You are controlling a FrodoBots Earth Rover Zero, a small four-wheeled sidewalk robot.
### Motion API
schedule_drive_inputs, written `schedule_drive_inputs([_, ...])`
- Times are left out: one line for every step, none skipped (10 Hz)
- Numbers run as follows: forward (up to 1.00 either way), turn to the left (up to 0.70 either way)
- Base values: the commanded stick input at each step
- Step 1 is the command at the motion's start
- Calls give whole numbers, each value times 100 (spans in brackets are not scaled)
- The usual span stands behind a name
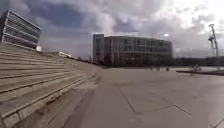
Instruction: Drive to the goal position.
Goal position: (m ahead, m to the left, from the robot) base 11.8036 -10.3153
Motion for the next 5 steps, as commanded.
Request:
schedule_drive_inputs([70, 0])
schedule_drive_inputs([70, 0])
schedule_drive_inputs([70, 0])
schedule_drive_inputs([70, 0])
schedule_drive_inputs([70, 0])
